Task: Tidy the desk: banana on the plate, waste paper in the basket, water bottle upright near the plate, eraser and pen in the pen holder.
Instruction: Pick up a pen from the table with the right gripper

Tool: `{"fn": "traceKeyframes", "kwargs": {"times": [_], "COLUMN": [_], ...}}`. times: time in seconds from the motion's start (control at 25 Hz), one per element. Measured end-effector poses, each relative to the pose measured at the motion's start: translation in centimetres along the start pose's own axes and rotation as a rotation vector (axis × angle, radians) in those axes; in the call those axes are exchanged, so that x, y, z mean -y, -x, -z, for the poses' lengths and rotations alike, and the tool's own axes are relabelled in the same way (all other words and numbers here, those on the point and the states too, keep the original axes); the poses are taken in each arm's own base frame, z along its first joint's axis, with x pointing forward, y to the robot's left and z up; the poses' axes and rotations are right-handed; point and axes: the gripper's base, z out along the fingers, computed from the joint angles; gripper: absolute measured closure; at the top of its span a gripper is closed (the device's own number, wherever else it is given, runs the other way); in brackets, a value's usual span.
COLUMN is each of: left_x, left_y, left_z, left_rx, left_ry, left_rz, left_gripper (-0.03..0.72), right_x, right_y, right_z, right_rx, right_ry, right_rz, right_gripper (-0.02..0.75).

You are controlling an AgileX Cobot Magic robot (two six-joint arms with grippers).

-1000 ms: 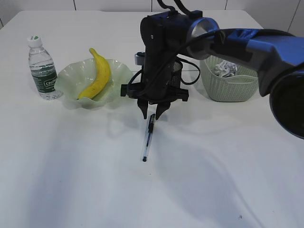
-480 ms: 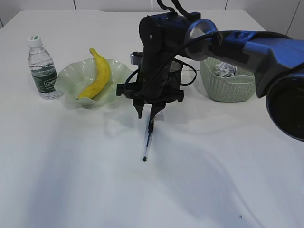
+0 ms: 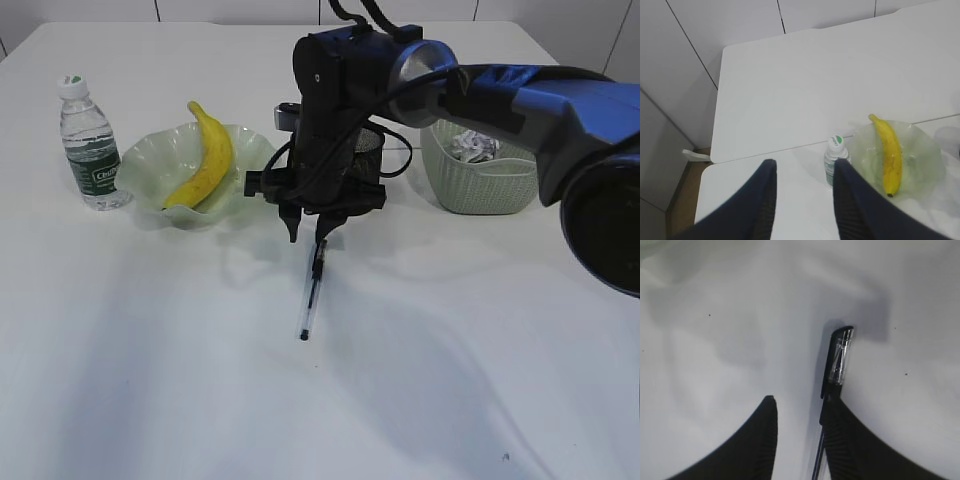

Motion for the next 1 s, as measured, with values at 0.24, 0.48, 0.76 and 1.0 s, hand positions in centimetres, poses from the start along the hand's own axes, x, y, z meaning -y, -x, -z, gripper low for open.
{"fn": "traceKeyframes", "kwargs": {"times": [0.24, 0.48, 0.76, 1.0], "left_x": [0.00, 0.00, 0.02, 0.04], "left_y": [0.00, -0.02, -0.10, -0.17], "left_z": [0.00, 0.00, 0.00, 0.00], "left_rx": [0.000, -0.002, -0.011, -0.019], "left_ry": [0.000, 0.000, -0.003, -0.005], "left_rz": [0.000, 0.000, 0.000, 0.000], "left_gripper": [0.428, 0.428, 0.428, 0.428], "right_x": [0.10, 0.16, 0.34, 0.52], "right_y": [-0.17, -0.18, 0.01, -0.07], "right_z": [0.00, 0.00, 0.01, -0.90], "right_rx": [-0.018, -0.019, -0.003, -0.016], "right_ry": [-0.011, -0.018, -0.030, -0.048], "right_rz": [-0.002, -0.015, -0.038, -0.038], "right_gripper": [0.489, 0.398, 0.381, 0.379]}}
